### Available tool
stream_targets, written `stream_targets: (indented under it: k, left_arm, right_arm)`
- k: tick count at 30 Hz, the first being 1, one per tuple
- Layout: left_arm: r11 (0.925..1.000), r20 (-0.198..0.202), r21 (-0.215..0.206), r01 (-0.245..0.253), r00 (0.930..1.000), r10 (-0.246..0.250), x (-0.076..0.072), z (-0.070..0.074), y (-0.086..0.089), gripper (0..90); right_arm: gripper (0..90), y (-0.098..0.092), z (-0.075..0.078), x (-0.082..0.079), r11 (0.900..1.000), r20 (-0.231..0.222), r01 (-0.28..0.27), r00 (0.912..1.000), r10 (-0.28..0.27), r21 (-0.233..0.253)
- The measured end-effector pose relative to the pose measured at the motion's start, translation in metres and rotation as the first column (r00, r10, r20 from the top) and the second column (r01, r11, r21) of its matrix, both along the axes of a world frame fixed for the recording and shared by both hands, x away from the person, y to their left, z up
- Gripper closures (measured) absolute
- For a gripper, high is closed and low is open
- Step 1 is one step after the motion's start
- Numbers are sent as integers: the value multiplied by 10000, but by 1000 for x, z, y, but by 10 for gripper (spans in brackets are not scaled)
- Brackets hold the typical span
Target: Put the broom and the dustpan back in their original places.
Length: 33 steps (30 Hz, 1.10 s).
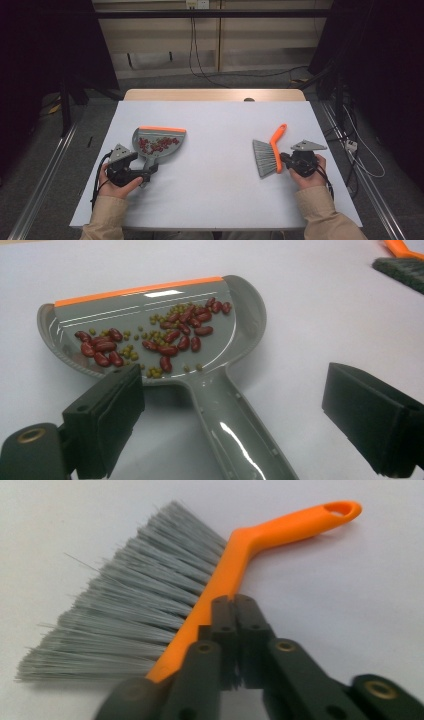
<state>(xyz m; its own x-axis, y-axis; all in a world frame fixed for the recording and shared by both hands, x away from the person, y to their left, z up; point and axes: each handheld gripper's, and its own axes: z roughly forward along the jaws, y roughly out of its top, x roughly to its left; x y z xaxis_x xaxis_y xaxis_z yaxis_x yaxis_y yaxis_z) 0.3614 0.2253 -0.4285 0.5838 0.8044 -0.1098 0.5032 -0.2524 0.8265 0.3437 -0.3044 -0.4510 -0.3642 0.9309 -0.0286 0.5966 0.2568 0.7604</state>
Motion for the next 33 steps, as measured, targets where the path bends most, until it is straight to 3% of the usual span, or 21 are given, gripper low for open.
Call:
stream_targets:
  k: [2, 5, 6, 9, 13, 23, 33]
  left_arm:
    - [9999, 19, -105, 120, 9999, -120, -1, 0, 0, 99]
    - [9997, 75, -132, 185, 9998, -184, -3, 2, 0, 99]
    - [9996, 97, -195, 208, 9997, -206, -3, 2, 1, 99]
    - [9992, 190, -271, 296, 9994, -291, -5, 3, 0, 98]
    - [9986, 222, -356, 386, 9990, -378, -5, 3, -1, 98]
    - [9974, 304, -435, 574, 9980, -561, -8, 5, 0, 98]
    - [9934, 277, -629, 956, 9952, -940, -12, 3, 5, 95]
  right_arm:
    - [750, -1, 3, -3, 9999, 231, 48, 9997, -51, 147]
    - [583, -1, 6, -9, 9955, 391, 16, 9992, -54, 948]
    - [568, 0, 7, -11, 9947, 457, -32, 9990, -15, 1027]
    - [469, 3, 7, -15, 9857, 686, -471, 9970, 364, 1615]
    - [364, 8, 7, -22, 9752, 992, -1012, 9916, 829, 1971]
    - [238, 13, 6, -31, 9559, 1134, -1737, 9821, 1504, 2367]
    - [182, 13, 6, -39, 9519, 1156, -1966, 9780, 1734, 2351]
